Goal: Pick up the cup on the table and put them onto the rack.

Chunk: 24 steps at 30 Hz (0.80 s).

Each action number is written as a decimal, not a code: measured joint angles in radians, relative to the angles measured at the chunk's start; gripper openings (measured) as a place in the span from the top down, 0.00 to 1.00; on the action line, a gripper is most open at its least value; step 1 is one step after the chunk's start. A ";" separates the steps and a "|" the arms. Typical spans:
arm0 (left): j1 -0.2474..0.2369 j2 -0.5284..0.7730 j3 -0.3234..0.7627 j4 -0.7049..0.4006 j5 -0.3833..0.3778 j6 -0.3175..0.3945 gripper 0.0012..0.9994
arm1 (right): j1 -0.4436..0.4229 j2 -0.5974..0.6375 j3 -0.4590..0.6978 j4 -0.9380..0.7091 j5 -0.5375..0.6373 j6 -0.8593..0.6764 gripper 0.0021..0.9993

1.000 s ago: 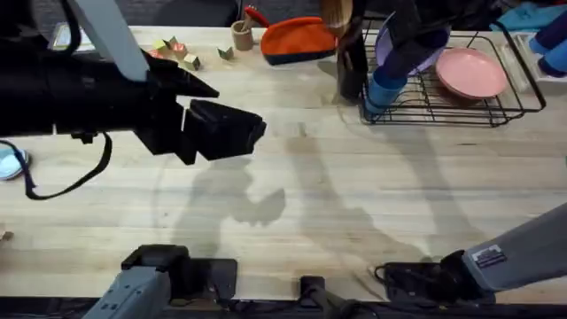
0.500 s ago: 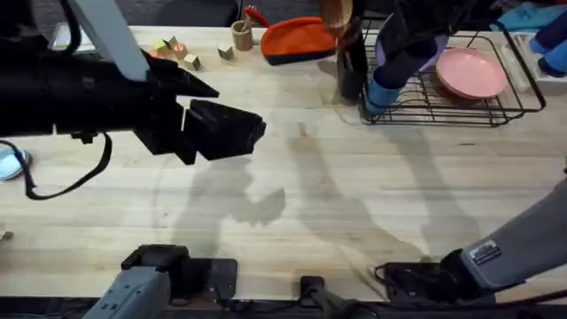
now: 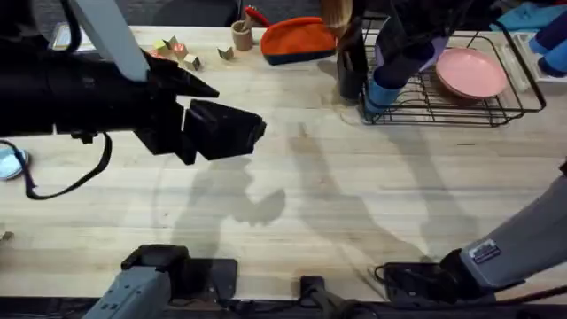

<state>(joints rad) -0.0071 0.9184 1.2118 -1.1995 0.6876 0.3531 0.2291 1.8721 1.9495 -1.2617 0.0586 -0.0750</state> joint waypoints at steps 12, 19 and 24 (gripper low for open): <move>0.000 0.000 0.000 0.000 0.000 0.000 0.01 | 0.000 0.042 0.000 -0.003 -0.003 0.005 0.97; 0.000 0.000 0.000 0.000 0.000 0.000 0.01 | 0.000 0.053 0.000 -0.003 -0.003 0.008 0.97; 0.000 0.000 0.000 0.000 0.000 0.000 0.01 | 0.000 0.064 0.000 -0.001 -0.003 0.009 0.97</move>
<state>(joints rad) -0.0071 0.9184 1.2118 -1.1995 0.6876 0.3531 0.2291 1.9365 1.9495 -1.2629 0.0551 -0.0662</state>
